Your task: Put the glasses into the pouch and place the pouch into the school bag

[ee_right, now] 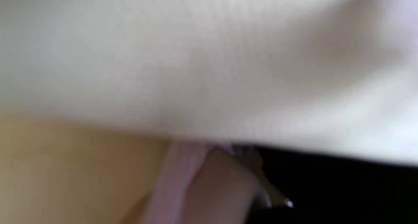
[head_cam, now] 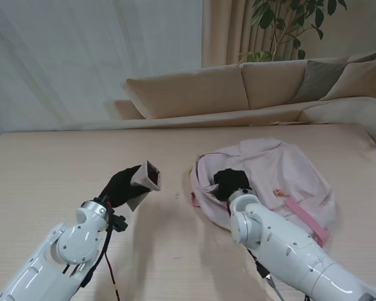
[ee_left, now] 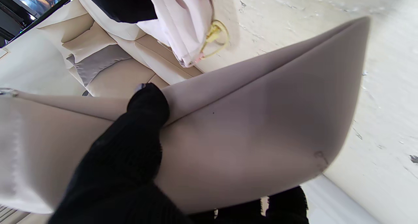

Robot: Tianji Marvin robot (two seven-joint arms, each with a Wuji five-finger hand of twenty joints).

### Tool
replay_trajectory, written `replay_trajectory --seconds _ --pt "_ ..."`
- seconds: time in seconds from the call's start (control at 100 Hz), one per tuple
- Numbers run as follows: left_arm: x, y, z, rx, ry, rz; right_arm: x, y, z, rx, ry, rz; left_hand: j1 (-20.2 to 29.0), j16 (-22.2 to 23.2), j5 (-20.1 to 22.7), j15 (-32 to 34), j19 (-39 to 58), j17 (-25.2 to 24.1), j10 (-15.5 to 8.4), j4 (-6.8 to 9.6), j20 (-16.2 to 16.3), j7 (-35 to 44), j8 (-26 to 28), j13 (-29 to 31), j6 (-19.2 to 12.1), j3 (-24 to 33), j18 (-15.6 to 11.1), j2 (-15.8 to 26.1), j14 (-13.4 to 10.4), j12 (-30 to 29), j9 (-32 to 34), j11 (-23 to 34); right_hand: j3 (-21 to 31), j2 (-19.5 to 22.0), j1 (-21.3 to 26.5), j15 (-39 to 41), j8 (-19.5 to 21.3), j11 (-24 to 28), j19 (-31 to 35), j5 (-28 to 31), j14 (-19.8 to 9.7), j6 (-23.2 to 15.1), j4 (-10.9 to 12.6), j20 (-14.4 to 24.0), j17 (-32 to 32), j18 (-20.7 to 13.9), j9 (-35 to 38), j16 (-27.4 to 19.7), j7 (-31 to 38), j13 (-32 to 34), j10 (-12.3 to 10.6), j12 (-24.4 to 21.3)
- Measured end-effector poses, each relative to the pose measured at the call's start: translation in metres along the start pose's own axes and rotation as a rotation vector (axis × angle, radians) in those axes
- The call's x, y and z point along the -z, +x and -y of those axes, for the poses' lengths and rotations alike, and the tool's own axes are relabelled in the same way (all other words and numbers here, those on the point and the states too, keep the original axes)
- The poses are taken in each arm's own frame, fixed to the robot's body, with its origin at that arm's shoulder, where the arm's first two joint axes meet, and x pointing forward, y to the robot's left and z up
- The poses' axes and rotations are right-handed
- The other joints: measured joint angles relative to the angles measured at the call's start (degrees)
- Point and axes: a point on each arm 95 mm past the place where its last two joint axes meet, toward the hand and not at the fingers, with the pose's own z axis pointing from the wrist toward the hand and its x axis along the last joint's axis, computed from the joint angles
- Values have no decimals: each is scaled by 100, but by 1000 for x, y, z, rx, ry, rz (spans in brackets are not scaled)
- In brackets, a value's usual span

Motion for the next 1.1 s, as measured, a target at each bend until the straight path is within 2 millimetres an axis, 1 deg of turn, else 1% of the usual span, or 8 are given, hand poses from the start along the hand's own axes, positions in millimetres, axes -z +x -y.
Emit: replay_trajectory --seconds 0.13,0.26,0.42,0.56,0.76,0.85,0.97,1.1 --pt "5 -2 2 -5 8 5 3 40 2 -41 6 -51 0 0 0 0 0 1 0 0 2 1 0 0 0 0 0 0 0 0 0 0 0 0 0 2 -4 -6 0 0 -6 -8 0 1 10 0 51 0 -32 96 -1 -1" --pt "9 -3 3 -6 16 8 6 72 3 -84 0 -89 0 0 0 0 0 1 0 0 4 1 0 0 0 0 0 0 0 0 0 0 0 0 0 2 -13 -6 0 0 -6 -82 0 3 65 0 54 1 -32 103 -1 -1" --pt "11 -3 4 -7 29 9 9 93 0 -118 -22 -121 0 0 0 0 0 1 0 0 4 3 0 0 0 0 0 0 0 0 0 0 0 0 0 0 -22 -14 0 1 -11 -92 0 2 93 0 109 1 -33 175 -16 -2" --pt "10 -2 4 -6 37 -1 14 93 -11 -157 -80 -125 0 0 0 0 0 -2 0 0 4 3 0 0 0 0 1 0 0 -1 0 0 24 0 0 -2 -82 -18 0 2 -16 -92 0 2 140 0 174 0 -34 238 -21 -2" --pt "5 5 4 -4 56 -28 17 76 -34 -278 -148 -58 0 0 0 0 0 -33 -60 0 4 4 0 0 -13 0 14 0 -4 -2 0 0 26 71 -1 2 -140 -18 0 7 -4 -71 0 5 83 62 174 1 -30 238 -21 -2" --pt "1 9 3 30 95 -43 16 72 -41 -291 -168 -61 -12 0 73 0 0 -100 -145 0 4 -4 -6 0 -155 0 28 0 -137 -38 125 -63 26 72 -1 9 -143 -18 0 8 4 -66 0 9 79 82 175 0 -30 238 -18 -3" --pt "-10 17 -1 203 141 -48 13 67 -52 -286 -186 -59 -78 0 123 0 -83 -225 -226 0 -42 -25 -38 -3 -317 -1 78 -2 -228 -76 211 -144 26 72 -2 52 -147 -18 0 9 6 -61 0 62 79 82 175 1 -30 238 -17 -2" --pt "-25 26 -7 202 136 -88 10 65 -59 -369 -166 -1 -218 0 227 0 -309 -486 -510 0 -165 -193 7 -248 -683 -2 76 -7 -434 -78 224 -410 26 72 -2 52 -148 -18 1 10 25 -4 0 64 77 96 176 1 -31 238 -6 -2"
